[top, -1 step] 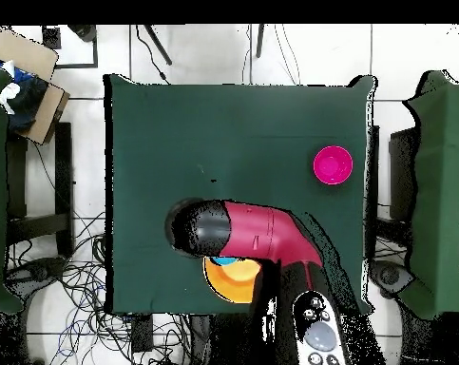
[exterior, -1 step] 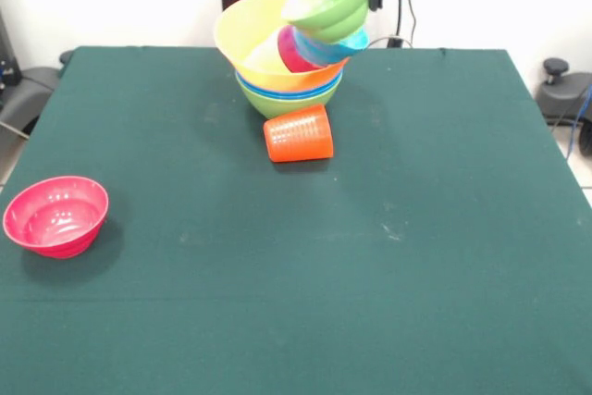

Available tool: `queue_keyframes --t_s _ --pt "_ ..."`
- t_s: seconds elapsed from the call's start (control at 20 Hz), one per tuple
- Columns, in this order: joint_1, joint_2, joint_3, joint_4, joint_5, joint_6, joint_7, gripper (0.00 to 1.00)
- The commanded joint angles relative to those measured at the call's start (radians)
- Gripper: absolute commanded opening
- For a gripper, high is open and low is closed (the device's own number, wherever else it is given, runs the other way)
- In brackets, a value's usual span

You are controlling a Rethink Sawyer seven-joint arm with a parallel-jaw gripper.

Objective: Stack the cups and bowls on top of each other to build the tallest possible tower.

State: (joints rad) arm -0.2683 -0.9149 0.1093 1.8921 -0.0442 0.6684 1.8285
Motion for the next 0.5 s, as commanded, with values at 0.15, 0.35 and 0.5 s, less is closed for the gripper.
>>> queue_keyframes --t_s 0.15,0.35,0.5 --pt "0.034 0.065 -0.012 0.074 0.008 -0.067 0.17 0.0" --pt "0.038 0.048 -0.02 0.078 0.016 -0.049 0.166 0.0" --pt "0.049 0.012 -0.032 0.073 0.025 0.008 0.159 0.0"
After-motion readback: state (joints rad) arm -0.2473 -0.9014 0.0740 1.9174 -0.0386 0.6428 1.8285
